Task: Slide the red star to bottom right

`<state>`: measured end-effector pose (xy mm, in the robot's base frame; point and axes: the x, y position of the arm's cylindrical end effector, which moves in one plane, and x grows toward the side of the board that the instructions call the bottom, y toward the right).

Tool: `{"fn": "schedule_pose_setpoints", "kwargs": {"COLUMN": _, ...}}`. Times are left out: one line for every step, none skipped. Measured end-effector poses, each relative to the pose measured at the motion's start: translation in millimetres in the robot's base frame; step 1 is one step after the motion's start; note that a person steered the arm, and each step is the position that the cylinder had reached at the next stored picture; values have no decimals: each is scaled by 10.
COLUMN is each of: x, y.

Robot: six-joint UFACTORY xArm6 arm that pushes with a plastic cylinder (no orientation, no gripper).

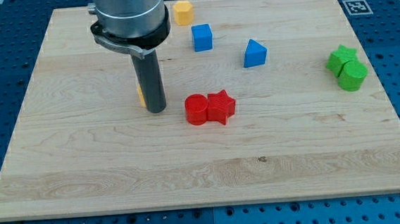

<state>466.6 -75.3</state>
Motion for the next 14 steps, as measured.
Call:
{"fn": "schedule_pose_setpoints", "kwargs": {"x": 0, "y": 205}}
{"fn": "schedule_pose_setpoints", "kwargs": {"x": 0, "y": 556}}
{"fn": "schedule_pose_setpoints", "kwargs": {"x": 0, "y": 870}}
{"fn": "schedule_pose_setpoints", "kwargs": {"x": 0, "y": 1186}}
{"fn": "schedule_pose_setpoints", "kwargs": {"x": 48, "y": 1448}}
{"fn": "schedule_pose_setpoints", "kwargs": {"x": 288, "y": 1447}}
{"fn": "schedule_pose_setpoints", "kwargs": {"x": 486, "y": 1304}}
{"fn": "schedule_pose_setpoints", "kwargs": {"x": 645, "y": 1088}}
{"fn": "schedule_pose_setpoints", "kwargs": {"x": 807, "y": 1048}}
{"fn": "schedule_pose_setpoints", "kwargs": {"x": 831, "y": 1169}}
{"fn": "schedule_pose_setpoints", "kwargs": {"x": 936, "y": 1192}}
{"fn": "schedule_pose_setpoints", "kwargs": {"x": 1102, "y": 1122}}
{"fn": "schedule_pose_setpoints", "kwargs": {"x": 1103, "y": 1202}}
{"fn": "schedule_pose_setpoints", "kwargs": {"x": 1103, "y": 1398}}
